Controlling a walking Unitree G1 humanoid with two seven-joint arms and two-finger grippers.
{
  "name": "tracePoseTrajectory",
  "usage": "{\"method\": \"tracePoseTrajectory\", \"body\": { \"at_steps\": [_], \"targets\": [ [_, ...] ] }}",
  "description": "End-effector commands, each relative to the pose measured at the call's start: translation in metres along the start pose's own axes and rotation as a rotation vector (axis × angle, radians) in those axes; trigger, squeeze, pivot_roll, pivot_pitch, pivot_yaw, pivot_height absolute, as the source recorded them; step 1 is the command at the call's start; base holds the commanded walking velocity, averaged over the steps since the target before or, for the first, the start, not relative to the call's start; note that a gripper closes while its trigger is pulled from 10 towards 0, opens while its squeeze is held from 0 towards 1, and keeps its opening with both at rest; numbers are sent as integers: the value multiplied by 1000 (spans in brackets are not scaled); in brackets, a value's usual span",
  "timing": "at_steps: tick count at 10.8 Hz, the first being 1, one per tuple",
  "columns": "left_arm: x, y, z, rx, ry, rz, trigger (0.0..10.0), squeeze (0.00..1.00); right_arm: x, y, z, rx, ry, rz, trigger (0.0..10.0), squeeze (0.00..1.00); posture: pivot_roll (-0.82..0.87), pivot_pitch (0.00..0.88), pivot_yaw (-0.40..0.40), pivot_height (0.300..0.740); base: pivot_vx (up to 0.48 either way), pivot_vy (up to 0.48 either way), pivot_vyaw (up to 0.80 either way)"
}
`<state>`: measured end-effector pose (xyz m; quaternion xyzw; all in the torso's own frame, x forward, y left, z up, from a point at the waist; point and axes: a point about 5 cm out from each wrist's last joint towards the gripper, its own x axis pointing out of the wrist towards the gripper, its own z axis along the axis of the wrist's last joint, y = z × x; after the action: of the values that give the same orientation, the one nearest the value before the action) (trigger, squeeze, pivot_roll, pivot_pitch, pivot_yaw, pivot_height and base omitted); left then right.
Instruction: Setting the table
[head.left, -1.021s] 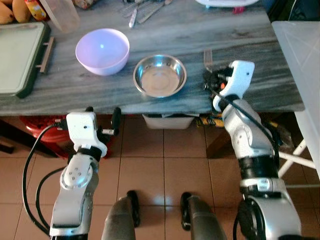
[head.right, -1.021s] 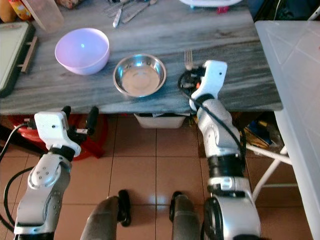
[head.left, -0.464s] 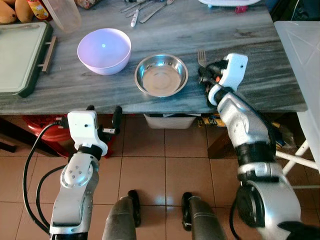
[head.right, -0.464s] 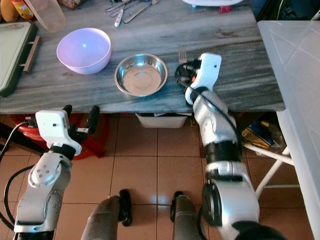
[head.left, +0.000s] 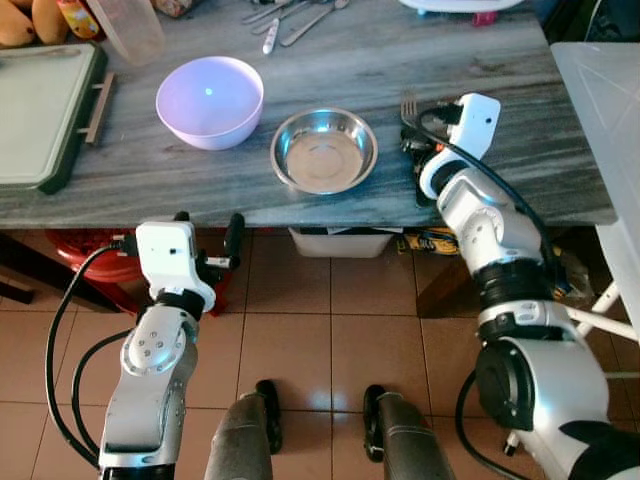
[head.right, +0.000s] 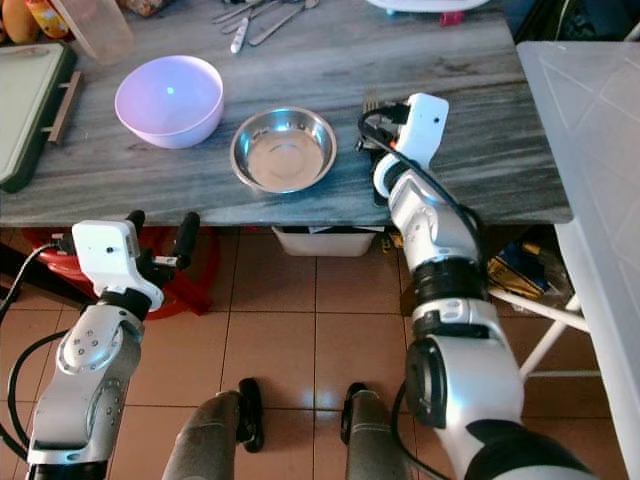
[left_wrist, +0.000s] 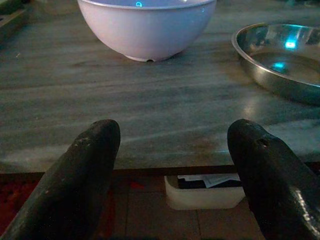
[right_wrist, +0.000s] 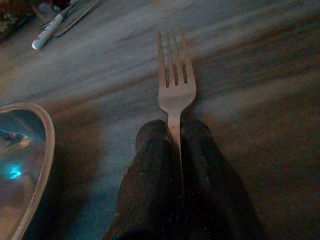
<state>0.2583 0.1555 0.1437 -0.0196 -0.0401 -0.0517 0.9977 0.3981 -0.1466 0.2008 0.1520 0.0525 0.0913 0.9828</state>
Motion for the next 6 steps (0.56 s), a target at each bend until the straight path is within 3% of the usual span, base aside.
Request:
{"method": "tracePoseTrajectory", "body": {
  "at_steps": [1,6],
  "targets": [
    [-2,1,-3,2,22,-4,10000,0,-1,-5,-23,52,107,-15,10000,0,-9,286,81,740,0,0,0],
    [-2,-1,-5,-1,28,-6,10000,0,1,5,-33,2,205,67,10000,0,-14,289,73,740,0,0,0]
  ]
}}
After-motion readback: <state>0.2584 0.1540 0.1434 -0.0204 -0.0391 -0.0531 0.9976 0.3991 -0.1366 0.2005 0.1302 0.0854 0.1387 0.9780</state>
